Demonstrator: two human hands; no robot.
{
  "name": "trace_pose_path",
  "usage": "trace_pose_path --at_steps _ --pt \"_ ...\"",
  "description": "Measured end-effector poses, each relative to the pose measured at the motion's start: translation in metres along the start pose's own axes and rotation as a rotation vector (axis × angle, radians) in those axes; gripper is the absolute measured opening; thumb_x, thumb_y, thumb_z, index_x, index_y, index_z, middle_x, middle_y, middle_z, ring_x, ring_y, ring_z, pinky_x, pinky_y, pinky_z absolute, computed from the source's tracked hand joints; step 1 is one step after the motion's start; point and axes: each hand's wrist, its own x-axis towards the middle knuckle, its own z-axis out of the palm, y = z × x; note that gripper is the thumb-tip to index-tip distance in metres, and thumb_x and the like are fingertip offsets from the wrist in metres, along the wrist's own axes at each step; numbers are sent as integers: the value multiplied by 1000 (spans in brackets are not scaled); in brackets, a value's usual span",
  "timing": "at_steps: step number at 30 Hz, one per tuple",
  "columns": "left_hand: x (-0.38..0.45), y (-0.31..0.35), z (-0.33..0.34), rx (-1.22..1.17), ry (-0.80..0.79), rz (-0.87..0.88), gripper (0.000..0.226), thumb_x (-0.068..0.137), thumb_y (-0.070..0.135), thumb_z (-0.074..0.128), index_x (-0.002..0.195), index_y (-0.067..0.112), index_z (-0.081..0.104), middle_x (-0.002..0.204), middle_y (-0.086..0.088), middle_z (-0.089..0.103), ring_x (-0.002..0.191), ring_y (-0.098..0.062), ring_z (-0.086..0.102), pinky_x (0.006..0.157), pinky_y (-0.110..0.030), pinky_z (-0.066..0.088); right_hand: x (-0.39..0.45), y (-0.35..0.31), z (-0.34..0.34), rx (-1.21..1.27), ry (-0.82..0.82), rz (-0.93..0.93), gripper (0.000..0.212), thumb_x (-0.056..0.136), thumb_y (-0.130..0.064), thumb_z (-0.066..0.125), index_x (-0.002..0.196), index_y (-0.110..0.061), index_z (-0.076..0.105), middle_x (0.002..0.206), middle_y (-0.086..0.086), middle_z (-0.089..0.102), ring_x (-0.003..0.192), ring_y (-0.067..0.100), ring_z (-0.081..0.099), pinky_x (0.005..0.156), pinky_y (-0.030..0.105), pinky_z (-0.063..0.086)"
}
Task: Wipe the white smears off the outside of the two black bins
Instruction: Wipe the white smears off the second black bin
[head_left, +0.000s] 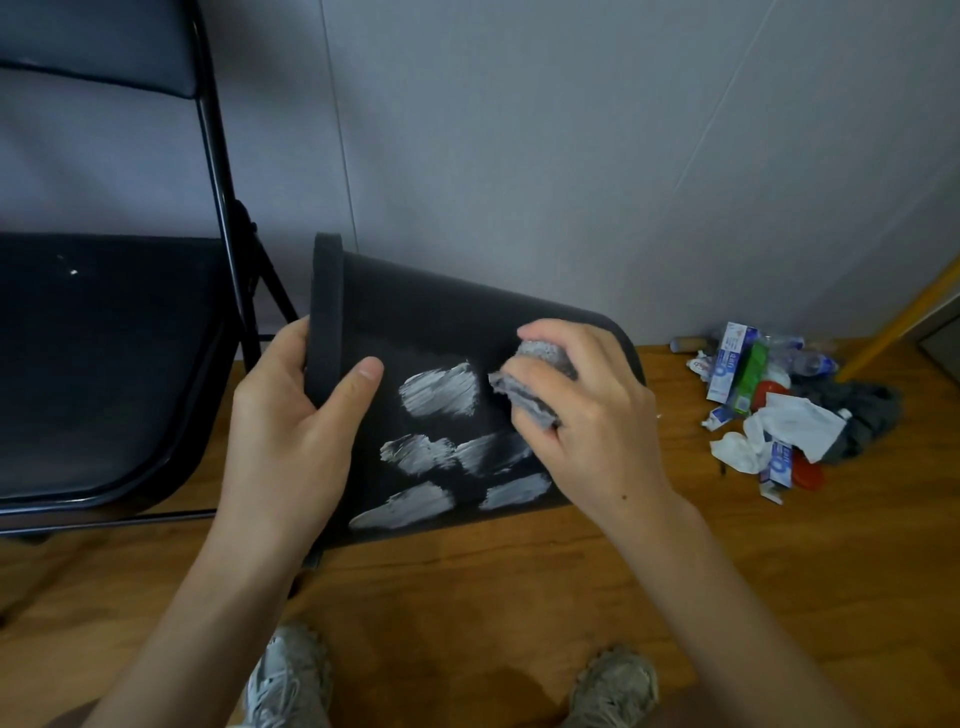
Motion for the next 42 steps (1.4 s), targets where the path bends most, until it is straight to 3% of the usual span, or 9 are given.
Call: trace_pose_path --at_steps 5,9,13,18,23,28,34,39,42 --pt "-1 0 3 2 1 16 23 92 16 57 109 31 58 97 11 70 88 -9 69 69 -22 57 9 -2 1 -28 56 120 23 81 -17 68 102 -9 72 119 13 63 109 29 58 76 28 51" --pt "-3 -2 9 -11 17 11 24 92 18 56 115 24 57 97 11 69 86 -7 69 66 -18 55 0 -27 7 30 62 2 27 80 -20 67 104 -7 71 119 15 64 112 28 57 80 26 51" --pt "-4 -2 14 -6 12 20 22 93 23 53 114 22 57 91 6 69 84 -6 68 62 -15 53 15 -36 13 62 103 75 32 83 -20 65 111 -5 70 123 16 62 115 28 57 83 27 54" --pt "-1 -4 11 -7 4 38 25 95 23 51 117 14 58 91 2 69 84 -10 68 64 -18 53 6 -38 14 78 48 -131 23 85 -19 65 104 -6 69 122 16 61 118 28 51 89 29 51" --pt "-4 -5 14 -61 -2 0 19 95 19 51 111 28 56 95 12 70 87 -6 68 66 -19 55 15 -22 10 48 73 110 27 84 -23 62 105 -7 70 121 14 62 112 29 58 82 29 54" --pt "-3 -7 12 -23 17 29 18 97 19 49 110 28 57 95 10 69 90 -7 67 72 -21 54 4 -39 15 99 -30 -186 22 84 -18 67 103 -6 69 122 15 61 118 27 50 89 27 49" --pt "-4 -6 12 -15 18 11 18 96 21 50 112 26 58 96 12 68 90 -8 67 74 -28 54 18 -32 15 72 59 35 26 85 -21 61 104 -6 71 120 14 62 113 28 57 83 29 53" --pt "-6 -8 10 22 -4 84 18 98 17 49 112 19 58 91 8 67 87 -6 65 69 -16 50 1 -45 17 112 25 -175 20 85 -17 68 100 -5 71 120 16 62 118 27 51 92 27 49" --pt "-8 -9 16 48 -35 95 18 97 16 49 111 23 57 91 11 67 86 -3 64 68 -12 49 8 -37 17 104 38 -85 22 84 -18 67 101 -5 70 118 16 62 114 26 54 85 28 52"
